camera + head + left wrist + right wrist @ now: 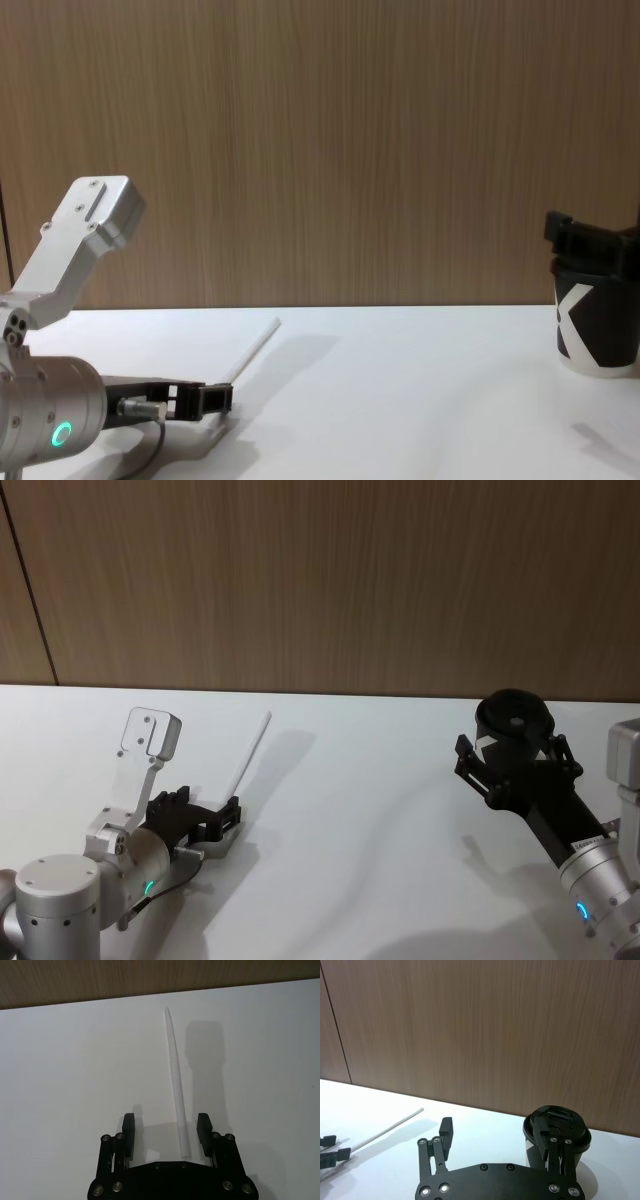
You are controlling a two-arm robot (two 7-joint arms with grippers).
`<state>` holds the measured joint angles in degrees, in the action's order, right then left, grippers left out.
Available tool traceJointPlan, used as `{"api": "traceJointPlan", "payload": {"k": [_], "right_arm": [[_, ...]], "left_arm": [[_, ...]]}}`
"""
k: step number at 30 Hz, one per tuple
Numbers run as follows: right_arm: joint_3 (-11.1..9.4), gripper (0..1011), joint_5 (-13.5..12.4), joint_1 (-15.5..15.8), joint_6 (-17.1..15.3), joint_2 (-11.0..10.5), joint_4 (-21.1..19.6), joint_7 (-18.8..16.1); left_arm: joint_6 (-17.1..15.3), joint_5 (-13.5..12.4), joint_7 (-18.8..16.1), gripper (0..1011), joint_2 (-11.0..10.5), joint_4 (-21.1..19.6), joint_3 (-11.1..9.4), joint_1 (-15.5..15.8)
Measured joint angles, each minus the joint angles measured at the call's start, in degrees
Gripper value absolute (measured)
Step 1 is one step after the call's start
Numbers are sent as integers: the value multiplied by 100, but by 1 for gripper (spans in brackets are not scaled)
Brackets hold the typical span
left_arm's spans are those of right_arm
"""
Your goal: Pick up the straw with one hand, pass it to the other hand, and insert it into the cup.
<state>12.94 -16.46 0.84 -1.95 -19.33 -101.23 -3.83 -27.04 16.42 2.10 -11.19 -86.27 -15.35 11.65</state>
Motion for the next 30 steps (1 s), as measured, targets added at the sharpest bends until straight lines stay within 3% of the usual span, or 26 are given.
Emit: {"api": "traceJointPlan", "payload": {"k": [30], "right_arm": [[0,1001,0,0,0,0,0,0]], "left_arm": [[-13,2,6,595,0,0,-9,0]]}}
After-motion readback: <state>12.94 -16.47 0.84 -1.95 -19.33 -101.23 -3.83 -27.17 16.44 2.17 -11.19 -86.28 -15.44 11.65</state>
